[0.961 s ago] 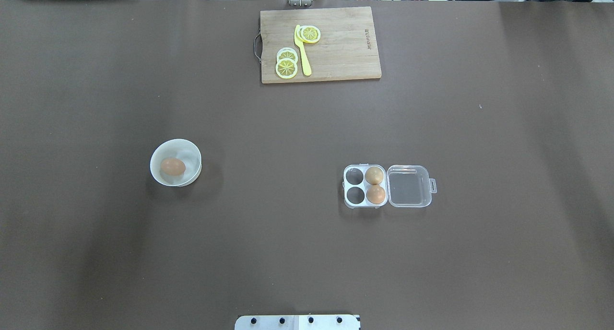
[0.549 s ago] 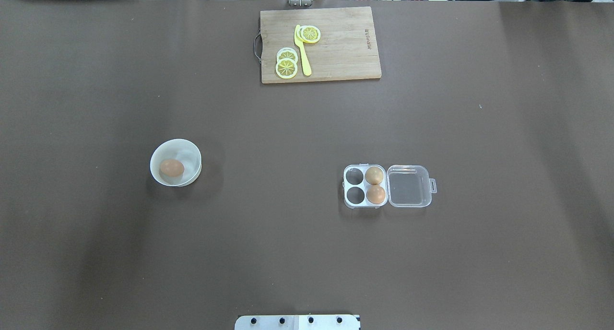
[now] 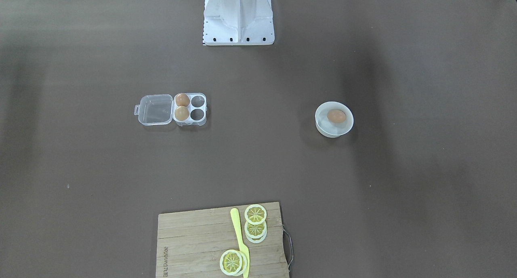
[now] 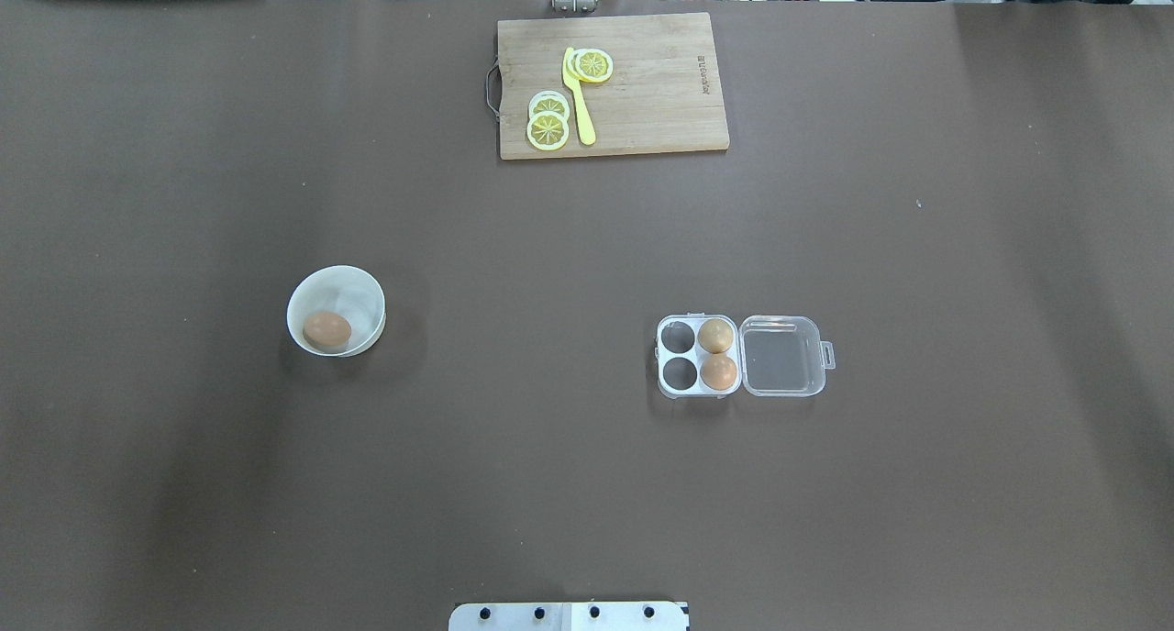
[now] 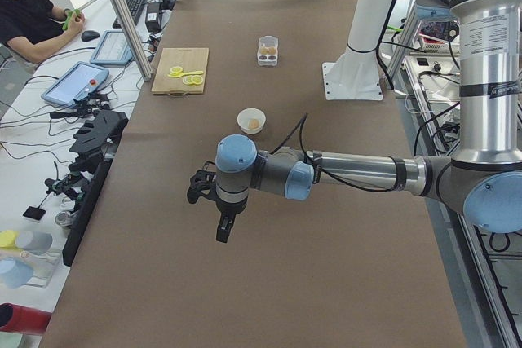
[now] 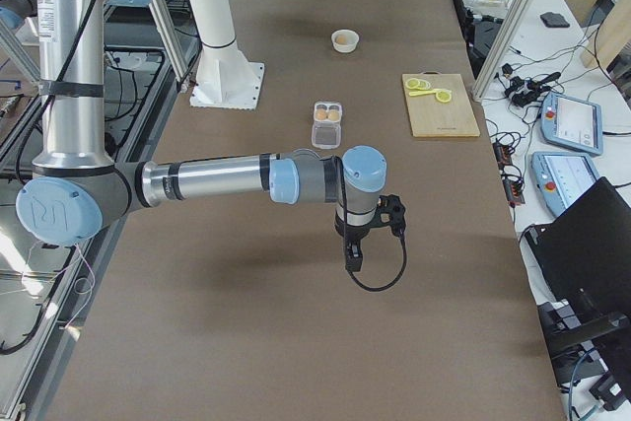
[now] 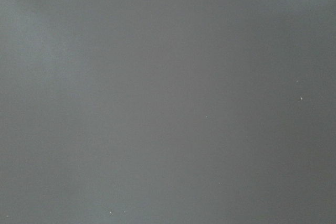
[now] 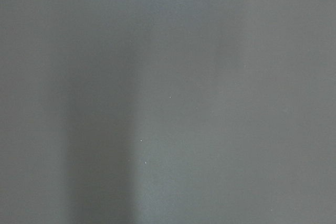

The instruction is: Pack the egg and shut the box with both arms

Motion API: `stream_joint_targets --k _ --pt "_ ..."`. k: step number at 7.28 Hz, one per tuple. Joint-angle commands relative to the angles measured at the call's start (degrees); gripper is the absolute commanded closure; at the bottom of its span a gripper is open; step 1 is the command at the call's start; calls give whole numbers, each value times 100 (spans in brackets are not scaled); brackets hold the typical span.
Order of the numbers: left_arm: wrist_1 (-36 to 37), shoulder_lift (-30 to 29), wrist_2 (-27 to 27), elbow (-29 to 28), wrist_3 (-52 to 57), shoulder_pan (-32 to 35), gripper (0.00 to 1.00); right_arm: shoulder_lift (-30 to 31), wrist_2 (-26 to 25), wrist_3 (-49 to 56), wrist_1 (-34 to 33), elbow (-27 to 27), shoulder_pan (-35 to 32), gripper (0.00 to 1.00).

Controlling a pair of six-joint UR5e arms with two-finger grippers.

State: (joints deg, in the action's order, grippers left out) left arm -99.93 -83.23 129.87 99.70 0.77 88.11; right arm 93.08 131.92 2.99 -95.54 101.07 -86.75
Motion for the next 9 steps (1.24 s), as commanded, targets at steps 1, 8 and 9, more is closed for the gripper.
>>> stream_joint_targets --k 1,8,9 --pt "0 0 12 50 20 -4 2 0 1 0 0 9 0 0" --pt "-9 -290 -6 -169 -156 -22 2 0 246 0 0 27 0 0" --pt "-44 -273 -6 -126 -260 -22 3 0 264 0 0 27 0 0"
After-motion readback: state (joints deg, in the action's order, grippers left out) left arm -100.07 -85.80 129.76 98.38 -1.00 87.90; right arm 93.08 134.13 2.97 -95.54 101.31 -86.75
